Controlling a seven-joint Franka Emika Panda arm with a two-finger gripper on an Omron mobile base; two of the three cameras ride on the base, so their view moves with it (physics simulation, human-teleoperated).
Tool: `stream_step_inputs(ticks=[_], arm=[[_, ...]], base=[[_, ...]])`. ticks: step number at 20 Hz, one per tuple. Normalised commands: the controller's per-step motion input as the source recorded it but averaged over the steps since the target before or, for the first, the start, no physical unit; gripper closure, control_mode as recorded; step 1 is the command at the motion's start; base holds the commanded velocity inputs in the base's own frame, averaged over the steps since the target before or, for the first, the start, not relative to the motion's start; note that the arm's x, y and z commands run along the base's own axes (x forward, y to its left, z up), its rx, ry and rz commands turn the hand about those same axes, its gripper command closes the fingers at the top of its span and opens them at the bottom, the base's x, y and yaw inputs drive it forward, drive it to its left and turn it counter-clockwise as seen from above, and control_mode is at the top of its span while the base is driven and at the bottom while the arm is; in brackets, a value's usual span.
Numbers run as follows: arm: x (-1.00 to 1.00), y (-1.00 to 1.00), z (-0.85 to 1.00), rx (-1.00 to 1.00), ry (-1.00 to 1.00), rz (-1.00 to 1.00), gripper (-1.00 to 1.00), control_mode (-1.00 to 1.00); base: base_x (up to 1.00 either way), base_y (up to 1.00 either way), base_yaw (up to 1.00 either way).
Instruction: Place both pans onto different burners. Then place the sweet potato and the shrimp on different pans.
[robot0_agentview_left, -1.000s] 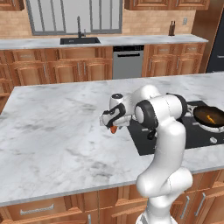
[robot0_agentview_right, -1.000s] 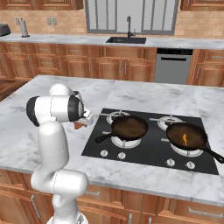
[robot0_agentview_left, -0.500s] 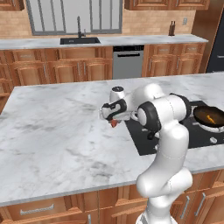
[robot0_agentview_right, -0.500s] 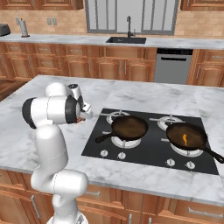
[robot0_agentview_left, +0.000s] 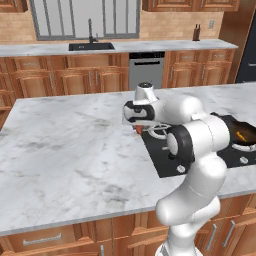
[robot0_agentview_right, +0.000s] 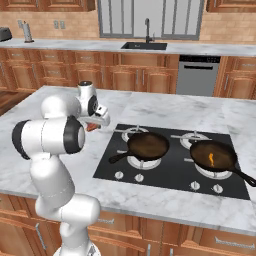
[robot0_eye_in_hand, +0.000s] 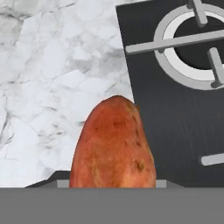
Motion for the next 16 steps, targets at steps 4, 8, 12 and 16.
stream_step_inputs(ticks=[4, 8, 12, 16], arm=[[-0.52, -0.66, 0.37, 0.0, -0.01, -0.01, 1.0, -1.0], [-0.26, -0.73, 0.35, 0.0, 0.0, -0.02, 1.0, -1.0], [-0.08, -0.73, 0.27, 0.0, 0.0, -0.05, 1.0, -1.0], [-0.01, -0.69, 0.13, 0.0, 0.0, -0.03, 1.0, -1.0]], base=[[0.0, 0.0, 0.0], [0.0, 0.0, 0.0], [0.0, 0.0, 0.0], [0.0, 0.0, 0.0]])
